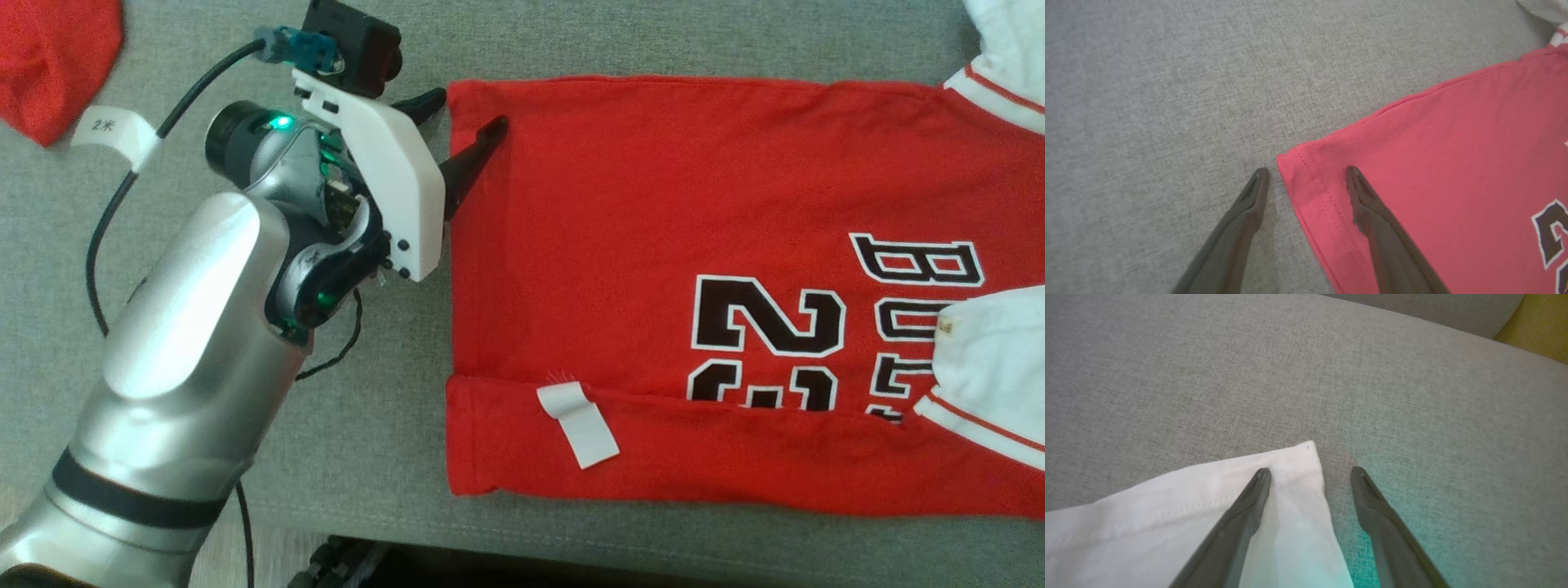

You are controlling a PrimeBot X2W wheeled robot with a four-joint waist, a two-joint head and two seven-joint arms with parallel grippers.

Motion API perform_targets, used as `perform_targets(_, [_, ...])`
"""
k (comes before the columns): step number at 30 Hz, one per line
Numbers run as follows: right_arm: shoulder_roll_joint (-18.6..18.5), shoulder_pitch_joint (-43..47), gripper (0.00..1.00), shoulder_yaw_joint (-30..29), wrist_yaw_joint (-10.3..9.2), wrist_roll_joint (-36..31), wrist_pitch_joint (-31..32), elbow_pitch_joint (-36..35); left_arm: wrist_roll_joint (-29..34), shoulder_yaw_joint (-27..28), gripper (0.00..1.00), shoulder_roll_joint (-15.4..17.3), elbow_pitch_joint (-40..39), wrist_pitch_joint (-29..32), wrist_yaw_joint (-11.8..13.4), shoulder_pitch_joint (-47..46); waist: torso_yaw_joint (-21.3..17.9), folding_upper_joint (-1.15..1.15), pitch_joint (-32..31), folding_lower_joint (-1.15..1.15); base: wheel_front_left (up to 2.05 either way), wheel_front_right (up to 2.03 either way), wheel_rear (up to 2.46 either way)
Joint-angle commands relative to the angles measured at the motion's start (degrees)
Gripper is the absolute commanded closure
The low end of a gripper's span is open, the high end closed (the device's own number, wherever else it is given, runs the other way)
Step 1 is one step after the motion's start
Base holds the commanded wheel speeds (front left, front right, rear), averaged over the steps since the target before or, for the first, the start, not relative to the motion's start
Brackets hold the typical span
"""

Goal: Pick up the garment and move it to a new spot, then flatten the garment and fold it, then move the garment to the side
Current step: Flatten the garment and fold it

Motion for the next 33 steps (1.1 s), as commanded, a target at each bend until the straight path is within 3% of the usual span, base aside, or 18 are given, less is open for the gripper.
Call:
perform_targets(1, [-0.11,0.83,0.00,1.30,-0.04,0.49,-0.13,-0.63,0.03,0.88,0.00,1.33,-0.35,0.27,-0.03,-0.50,-0.06,0.00,0.04,0.00,0.00,0.00,0.00])
perform_targets(5, [0.23,0.51,0.00,2.59,-0.04,1.36,-0.81,-0.09,-0.01,0.37,0.00,1.12,0.34,0.17,-0.50,-0.85,-0.09,0.00,-0.12,0.00,0.00,0.00,0.00])
perform_targets(6, [0.32,0.50,0.42,2.79,-0.04,1.59,-1.13,0.09,-0.07,0.23,0.57,0.97,0.57,0.13,-0.63,-0.95,-0.08,0.00,-0.19,0.00,0.00,0.00,0.00])
perform_targets(7, [0.50,0.57,1.00,3.02,-0.04,1.96,-1.33,0.32,-0.14,0.24,1.00,0.74,0.81,-0.14,-0.60,-1.04,-0.06,0.00,-0.28,0.00,0.00,0.00,0.00])
perform_targets(21, [-2.12,-5.38,1.00,2.40,-0.04,9.11,-12.91,-0.82,-0.44,4.05,1.00,2.26,-0.66,-4.71,1.47,-1.52,-1.68,0.00,-2.32,0.00,0.00,0.00,0.00])
perform_targets(26, [-2.69,-4.85,1.00,3.34,-0.04,10.83,-12.64,-1.17,-1.00,5.34,1.00,3.18,-2.48,-5.51,2.20,-0.39,-2.77,0.00,-3.71,0.00,0.00,0.00,0.00])
perform_targets(33, [-7.25,2.10,1.00,6.57,-0.04,15.82,-13.15,-7.41,-2.40,7.14,1.00,4.90,-7.57,-6.52,3.80,4.55,-4.94,0.00,-5.98,0.00,0.00,0.00,0.00])
